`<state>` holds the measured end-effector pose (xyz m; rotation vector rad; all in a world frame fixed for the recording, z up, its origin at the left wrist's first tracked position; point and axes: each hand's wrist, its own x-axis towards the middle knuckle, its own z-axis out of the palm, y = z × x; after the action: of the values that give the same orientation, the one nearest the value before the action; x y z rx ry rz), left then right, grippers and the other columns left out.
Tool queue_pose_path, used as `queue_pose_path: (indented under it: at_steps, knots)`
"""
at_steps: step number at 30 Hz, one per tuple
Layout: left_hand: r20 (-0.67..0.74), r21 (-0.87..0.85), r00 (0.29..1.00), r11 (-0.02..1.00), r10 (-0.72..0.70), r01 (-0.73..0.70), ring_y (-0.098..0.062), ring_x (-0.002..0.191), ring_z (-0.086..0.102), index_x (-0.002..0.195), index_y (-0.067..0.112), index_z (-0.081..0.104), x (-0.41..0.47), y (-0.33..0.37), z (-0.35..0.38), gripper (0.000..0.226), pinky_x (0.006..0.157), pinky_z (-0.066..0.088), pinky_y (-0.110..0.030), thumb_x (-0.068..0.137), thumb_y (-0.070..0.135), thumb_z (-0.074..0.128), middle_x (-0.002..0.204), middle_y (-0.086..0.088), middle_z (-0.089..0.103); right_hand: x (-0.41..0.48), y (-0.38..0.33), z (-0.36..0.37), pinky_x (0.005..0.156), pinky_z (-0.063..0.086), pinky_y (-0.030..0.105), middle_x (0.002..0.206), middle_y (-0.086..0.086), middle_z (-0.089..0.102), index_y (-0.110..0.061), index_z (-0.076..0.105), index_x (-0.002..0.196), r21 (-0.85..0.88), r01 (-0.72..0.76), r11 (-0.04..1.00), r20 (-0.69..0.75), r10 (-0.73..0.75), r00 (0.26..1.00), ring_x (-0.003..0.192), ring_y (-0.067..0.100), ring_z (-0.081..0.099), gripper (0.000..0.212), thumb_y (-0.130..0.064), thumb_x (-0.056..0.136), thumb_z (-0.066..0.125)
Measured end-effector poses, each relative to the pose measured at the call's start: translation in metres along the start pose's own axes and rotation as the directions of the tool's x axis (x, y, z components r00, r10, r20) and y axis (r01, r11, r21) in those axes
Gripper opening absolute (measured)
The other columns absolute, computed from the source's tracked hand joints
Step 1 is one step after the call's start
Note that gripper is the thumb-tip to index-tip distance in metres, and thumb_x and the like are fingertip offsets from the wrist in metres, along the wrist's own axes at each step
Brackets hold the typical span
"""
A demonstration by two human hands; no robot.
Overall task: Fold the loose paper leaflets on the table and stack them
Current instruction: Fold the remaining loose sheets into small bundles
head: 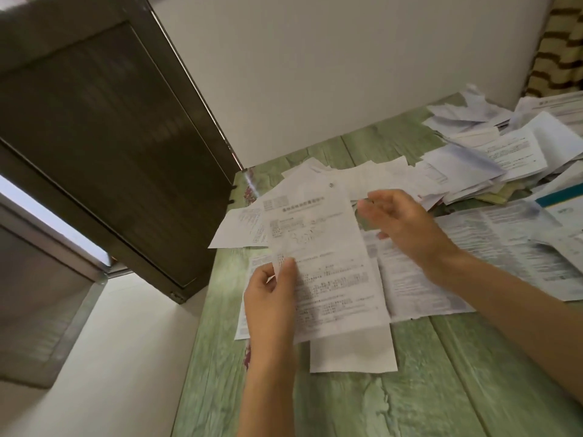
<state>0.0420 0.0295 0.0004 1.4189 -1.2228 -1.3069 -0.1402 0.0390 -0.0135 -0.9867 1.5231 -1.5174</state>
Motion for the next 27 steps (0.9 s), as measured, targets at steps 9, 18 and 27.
queue_pose_path:
  at_steps: [9, 18, 27]
  knots:
    - [-0.003, -0.11, 1.0, 0.994, -0.027, 0.027, -0.015, 0.074, 0.071, 0.102, 0.015, 0.061, 0.0005, 0.0023, 0.0081, 0.012, 0.07, 0.059, -0.033, 0.093, 0.021, 0.056, 0.074, 0.005, 0.074, -0.0109, -0.0043, -0.0006, 0.088, 0.054, 0.044, 0.102, 0.005, 0.073, -0.014, 0.062, 0.118, -0.046, -0.11, 0.993, 0.446, 0.119, 0.887, 0.093, 0.023, 0.07, 0.029, -0.016, 0.089, 0.059]
    - [-0.011, -0.233, 0.992, 0.965, -0.125, 0.119, -0.023, 0.073, 0.066, 0.086, 0.011, 0.067, 0.0076, 0.0016, 0.0021, 0.022, 0.064, 0.05, -0.034, 0.093, 0.007, 0.046, 0.077, -0.008, 0.072, -0.0071, -0.0021, 0.0012, 0.072, 0.051, 0.045, 0.088, 0.013, 0.073, -0.014, 0.069, 0.063, -0.071, -0.128, 0.989, 0.271, 0.143, 0.952, 0.087, 0.036, 0.069, 0.042, 0.001, 0.095, 0.046]
    - [0.05, -0.064, 0.995, 0.994, -0.086, 0.089, -0.025, 0.088, 0.069, 0.092, 0.011, 0.068, 0.0067, -0.0008, 0.0027, 0.008, 0.083, 0.053, -0.039, 0.088, 0.015, 0.063, 0.088, -0.007, 0.074, -0.0078, -0.0065, -0.0002, 0.077, 0.057, 0.034, 0.094, 0.01, 0.073, -0.004, 0.073, 0.086, -0.035, -0.136, 0.99, 0.306, 0.14, 0.942, 0.089, 0.024, 0.069, 0.035, 0.007, 0.09, 0.039]
